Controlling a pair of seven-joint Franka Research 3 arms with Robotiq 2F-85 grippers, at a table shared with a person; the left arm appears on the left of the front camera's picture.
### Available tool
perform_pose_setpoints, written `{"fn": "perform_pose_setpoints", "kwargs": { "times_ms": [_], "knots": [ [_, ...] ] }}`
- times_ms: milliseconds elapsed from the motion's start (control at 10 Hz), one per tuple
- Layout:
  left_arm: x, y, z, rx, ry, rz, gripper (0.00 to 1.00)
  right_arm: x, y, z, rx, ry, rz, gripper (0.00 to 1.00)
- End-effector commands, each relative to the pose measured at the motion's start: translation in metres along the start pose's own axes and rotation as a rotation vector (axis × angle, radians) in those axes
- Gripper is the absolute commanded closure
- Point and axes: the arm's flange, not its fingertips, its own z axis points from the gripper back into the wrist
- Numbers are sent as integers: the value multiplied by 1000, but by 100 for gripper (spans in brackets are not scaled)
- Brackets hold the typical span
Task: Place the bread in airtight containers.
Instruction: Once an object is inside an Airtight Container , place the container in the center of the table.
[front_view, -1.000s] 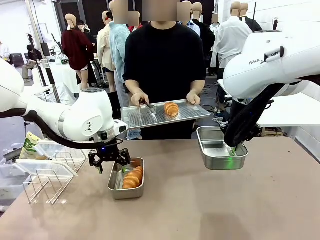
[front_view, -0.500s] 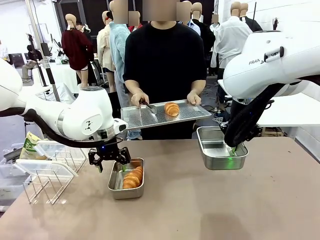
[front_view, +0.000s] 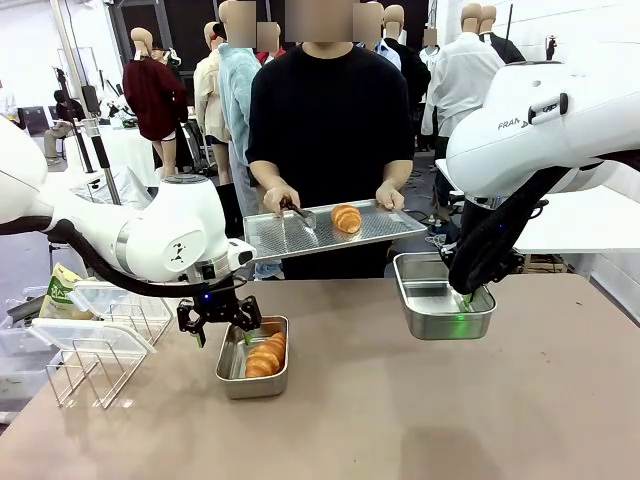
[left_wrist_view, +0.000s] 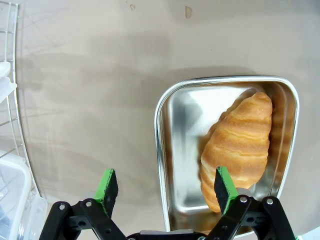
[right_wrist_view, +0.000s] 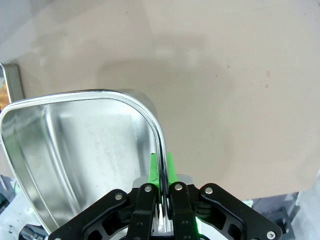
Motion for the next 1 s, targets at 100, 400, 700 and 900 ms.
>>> {"fn": "perform_pose_setpoints", "kwargs": {
  "times_ms": [100,400,700,900],
  "knots": [
    [1,0,-1,-3,-4,0,0,0,0,1,2,-2,-2,100],
    [-20,-1,79,16,-40,-135,0,0,0,1,2,-2,-2,100],
    [-39,8,162,82,65,-235,0,0,0,1,2,-2,-2,100],
    [-57,12,192,46,34,-309,0,0,0,1,2,-2,-2,100]
  ]
}}
